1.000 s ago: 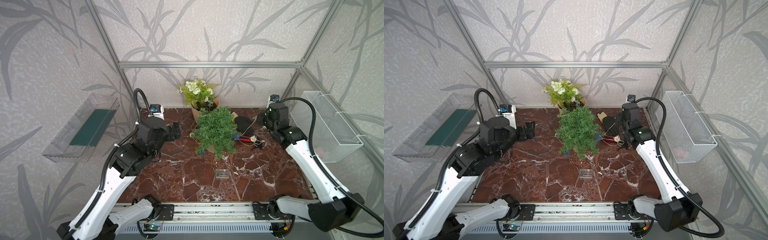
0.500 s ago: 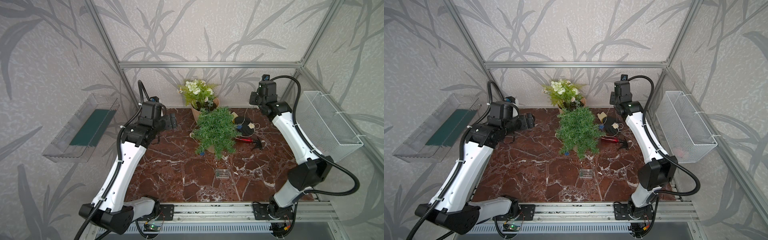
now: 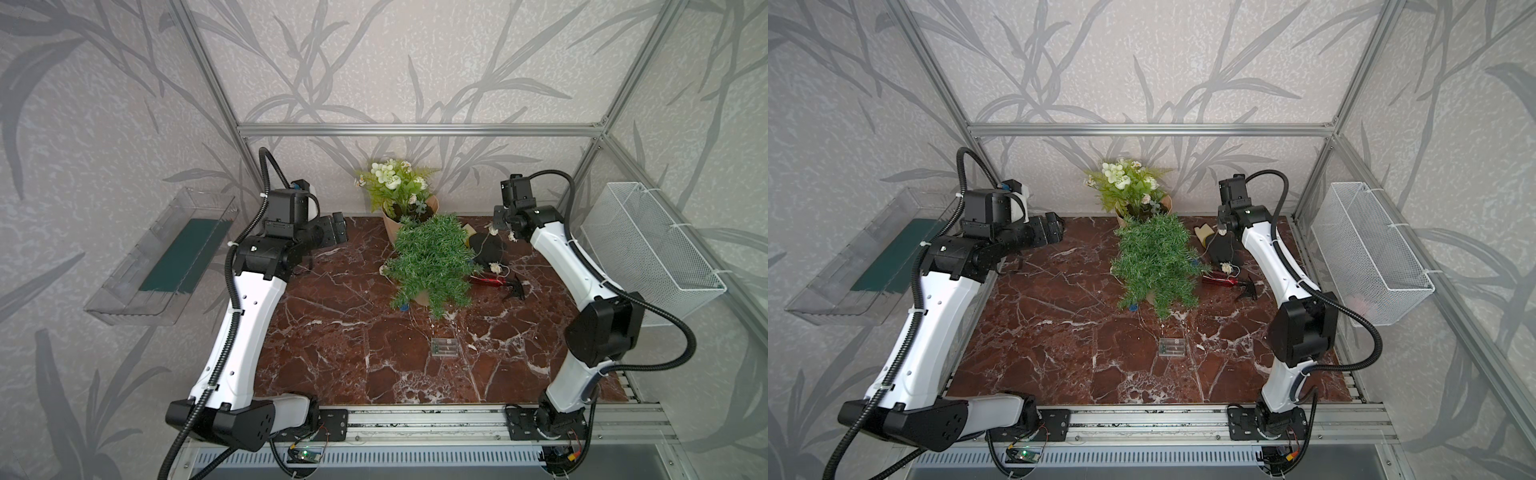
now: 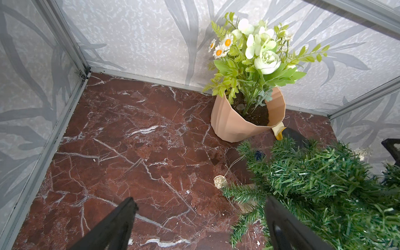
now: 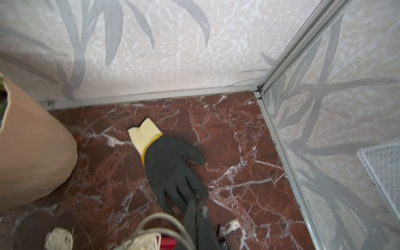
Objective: Remove string lights from the small christmas tree
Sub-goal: Remove the light string from the Christmas tree.
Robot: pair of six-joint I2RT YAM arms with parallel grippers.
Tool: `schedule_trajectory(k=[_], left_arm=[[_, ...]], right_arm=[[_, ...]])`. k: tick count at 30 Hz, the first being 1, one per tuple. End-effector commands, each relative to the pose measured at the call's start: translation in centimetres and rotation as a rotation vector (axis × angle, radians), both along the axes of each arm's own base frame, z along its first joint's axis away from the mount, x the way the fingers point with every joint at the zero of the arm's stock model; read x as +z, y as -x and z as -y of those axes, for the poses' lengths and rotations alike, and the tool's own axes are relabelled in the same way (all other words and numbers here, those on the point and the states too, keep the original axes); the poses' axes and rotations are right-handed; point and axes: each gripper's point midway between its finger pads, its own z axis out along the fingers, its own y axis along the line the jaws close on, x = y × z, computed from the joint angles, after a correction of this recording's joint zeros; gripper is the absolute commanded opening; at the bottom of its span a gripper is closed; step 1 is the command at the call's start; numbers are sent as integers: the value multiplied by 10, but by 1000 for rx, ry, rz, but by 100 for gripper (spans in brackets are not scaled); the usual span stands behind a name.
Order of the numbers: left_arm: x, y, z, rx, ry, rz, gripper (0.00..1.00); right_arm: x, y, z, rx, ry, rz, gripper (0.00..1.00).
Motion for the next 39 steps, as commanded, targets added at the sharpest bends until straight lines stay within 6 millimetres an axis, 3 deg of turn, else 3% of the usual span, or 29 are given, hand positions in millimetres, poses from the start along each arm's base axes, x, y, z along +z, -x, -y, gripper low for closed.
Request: schedule_trajectory(k=[1,5,9,13,18,27,32,39], left_arm=[[-3,2,1,-22,6,-16,93],[-7,1,5,-32,40,-14,93],[-11,5,8,-39,75,-11,93],[-17,11,8,-39,79,-25,93],[-18,14,8,-37,93,-24,92],[-12,18,12,-36,145,-5,92],[-14,20,14,-31,170,-2,91],[-14,21,15,-27,197,3,90]], right_arm=[[62,30,-14,56,-71,147,0],[76,55,-18,90,-107,151,0],[65,83,-14,100,-120,95,0],[68,111,-10,113,-144,113,0],[74,138,-3,115,-150,118,0],[91,176,-8,161,-249,165,0],[119,177,-11,189,-271,245,0],[189,136,-25,247,-246,381,0]])
